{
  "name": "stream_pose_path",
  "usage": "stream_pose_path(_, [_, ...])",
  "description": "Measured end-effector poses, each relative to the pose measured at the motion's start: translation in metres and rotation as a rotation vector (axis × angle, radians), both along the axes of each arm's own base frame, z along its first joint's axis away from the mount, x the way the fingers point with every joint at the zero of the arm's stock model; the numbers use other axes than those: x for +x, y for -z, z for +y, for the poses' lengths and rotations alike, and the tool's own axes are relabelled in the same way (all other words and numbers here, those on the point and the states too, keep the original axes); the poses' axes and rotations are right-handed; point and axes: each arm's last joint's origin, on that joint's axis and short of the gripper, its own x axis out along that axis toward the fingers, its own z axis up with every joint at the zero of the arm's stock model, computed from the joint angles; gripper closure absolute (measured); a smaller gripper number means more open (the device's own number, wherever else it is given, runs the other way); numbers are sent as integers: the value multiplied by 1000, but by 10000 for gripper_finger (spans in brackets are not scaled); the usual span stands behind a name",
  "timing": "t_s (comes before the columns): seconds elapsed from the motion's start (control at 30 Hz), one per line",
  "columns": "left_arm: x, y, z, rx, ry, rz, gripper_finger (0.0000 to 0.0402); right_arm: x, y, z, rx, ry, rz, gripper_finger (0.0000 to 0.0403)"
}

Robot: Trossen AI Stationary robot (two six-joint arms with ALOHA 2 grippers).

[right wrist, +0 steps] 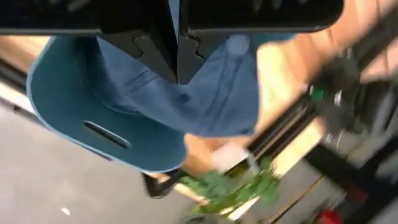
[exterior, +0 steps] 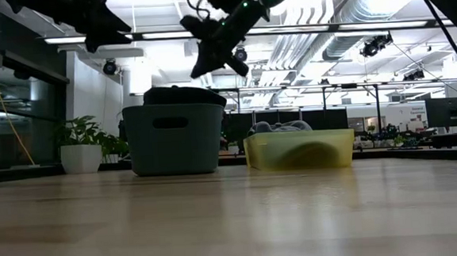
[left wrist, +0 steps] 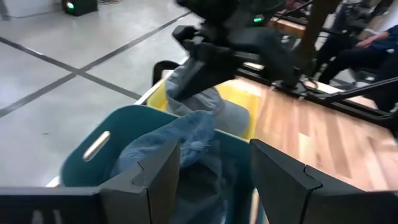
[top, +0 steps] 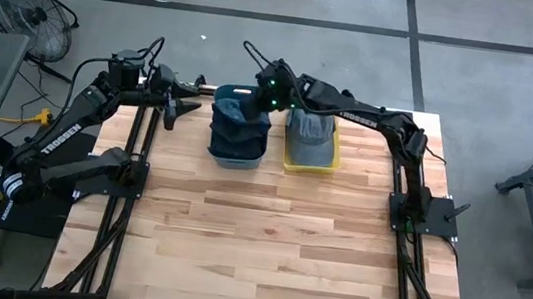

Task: Pick & Place hat
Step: Put the blue cap into the blue bin

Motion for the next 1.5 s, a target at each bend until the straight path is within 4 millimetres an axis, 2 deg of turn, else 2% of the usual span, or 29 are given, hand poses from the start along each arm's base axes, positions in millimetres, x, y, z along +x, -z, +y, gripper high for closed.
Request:
stream_pose_path(0.13, [0,0,-1,-23,28,-15,211,6,14,0,104,92,-7,402])
stream_pose_path(0.27, [0,0,-1,-26,42,-19,211,13,26,5,169,109,-2,402])
stream_pose_path(0.47, [1,0,-2,-30,58,-24,211,24,46,14,234,70,32,403])
stream_pose_path(0.67, [1,-1,-3,-44,110,-38,211,33,81,25,308,32,147,403])
stream_pose_path(0.73, [1,0,-4,-54,114,-33,211,33,87,27,319,30,176,403])
stream_pose_path(0.97, [3,7,-1,-110,114,10,211,34,83,28,313,-3,169,403])
stream_pose_path(1.37, [3,9,1,-100,64,31,211,36,55,32,237,-86,181,403])
stream_pose_path(1.5, [7,9,6,-91,65,31,211,35,38,32,182,-99,190,403])
